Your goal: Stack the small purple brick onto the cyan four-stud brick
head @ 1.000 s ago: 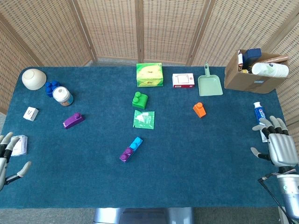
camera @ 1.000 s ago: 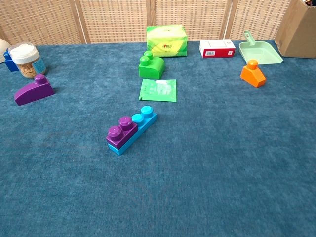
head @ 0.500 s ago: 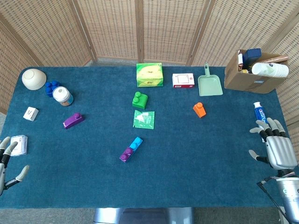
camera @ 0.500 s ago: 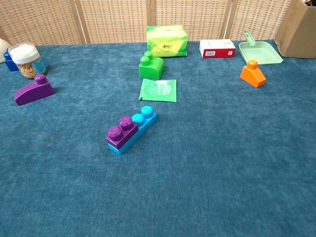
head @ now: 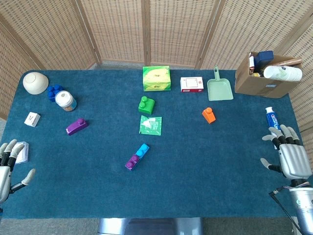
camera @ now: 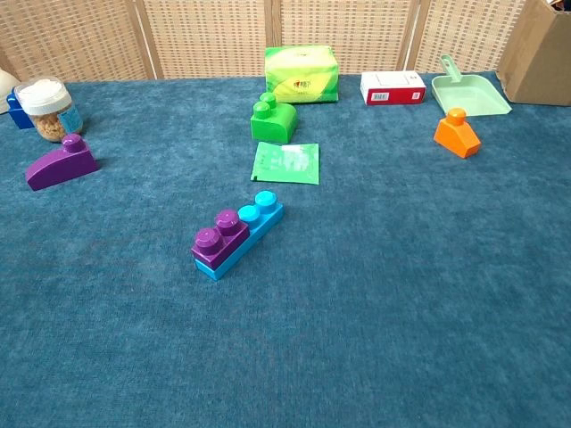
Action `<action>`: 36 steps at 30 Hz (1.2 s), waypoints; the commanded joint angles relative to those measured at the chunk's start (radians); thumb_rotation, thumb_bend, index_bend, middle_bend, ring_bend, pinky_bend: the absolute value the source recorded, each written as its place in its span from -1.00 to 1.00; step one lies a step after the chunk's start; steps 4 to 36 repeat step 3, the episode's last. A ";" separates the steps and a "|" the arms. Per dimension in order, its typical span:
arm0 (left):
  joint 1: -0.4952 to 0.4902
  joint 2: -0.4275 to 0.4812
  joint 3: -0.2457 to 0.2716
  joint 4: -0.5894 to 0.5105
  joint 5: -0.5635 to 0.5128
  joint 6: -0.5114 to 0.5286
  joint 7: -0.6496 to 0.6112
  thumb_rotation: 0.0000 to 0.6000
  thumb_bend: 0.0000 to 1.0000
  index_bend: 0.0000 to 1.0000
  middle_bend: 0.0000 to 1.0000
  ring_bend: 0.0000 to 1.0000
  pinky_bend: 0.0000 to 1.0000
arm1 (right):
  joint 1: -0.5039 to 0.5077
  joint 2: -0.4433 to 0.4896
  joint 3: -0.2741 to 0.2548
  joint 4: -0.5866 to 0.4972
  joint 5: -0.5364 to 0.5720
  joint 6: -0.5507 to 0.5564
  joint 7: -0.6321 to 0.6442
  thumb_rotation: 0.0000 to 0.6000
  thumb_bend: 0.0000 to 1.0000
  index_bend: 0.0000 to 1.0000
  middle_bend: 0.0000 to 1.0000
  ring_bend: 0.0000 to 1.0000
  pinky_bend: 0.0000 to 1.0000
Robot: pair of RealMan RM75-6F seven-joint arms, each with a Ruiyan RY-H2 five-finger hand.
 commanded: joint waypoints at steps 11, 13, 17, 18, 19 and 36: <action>-0.006 -0.003 -0.017 -0.004 -0.009 -0.027 0.011 -1.00 -0.44 -0.74 -1.00 -1.00 -1.00 | 0.006 -0.009 0.006 0.009 0.020 -0.006 -0.009 1.00 -0.64 -0.36 -0.64 -1.00 -0.83; -0.006 -0.003 -0.017 -0.004 -0.009 -0.027 0.011 -1.00 -0.44 -0.74 -1.00 -1.00 -1.00 | 0.006 -0.009 0.006 0.009 0.020 -0.006 -0.009 1.00 -0.64 -0.36 -0.64 -1.00 -0.83; -0.006 -0.003 -0.017 -0.004 -0.009 -0.027 0.011 -1.00 -0.44 -0.74 -1.00 -1.00 -1.00 | 0.006 -0.009 0.006 0.009 0.020 -0.006 -0.009 1.00 -0.64 -0.36 -0.64 -1.00 -0.83; -0.006 -0.003 -0.017 -0.004 -0.009 -0.027 0.011 -1.00 -0.44 -0.74 -1.00 -1.00 -1.00 | 0.006 -0.009 0.006 0.009 0.020 -0.006 -0.009 1.00 -0.64 -0.36 -0.64 -1.00 -0.83; -0.006 -0.003 -0.017 -0.004 -0.009 -0.027 0.011 -1.00 -0.44 -0.74 -1.00 -1.00 -1.00 | 0.006 -0.009 0.006 0.009 0.020 -0.006 -0.009 1.00 -0.64 -0.36 -0.64 -1.00 -0.83; -0.006 -0.003 -0.017 -0.004 -0.009 -0.027 0.011 -1.00 -0.44 -0.74 -1.00 -1.00 -1.00 | 0.006 -0.009 0.006 0.009 0.020 -0.006 -0.009 1.00 -0.64 -0.36 -0.64 -1.00 -0.83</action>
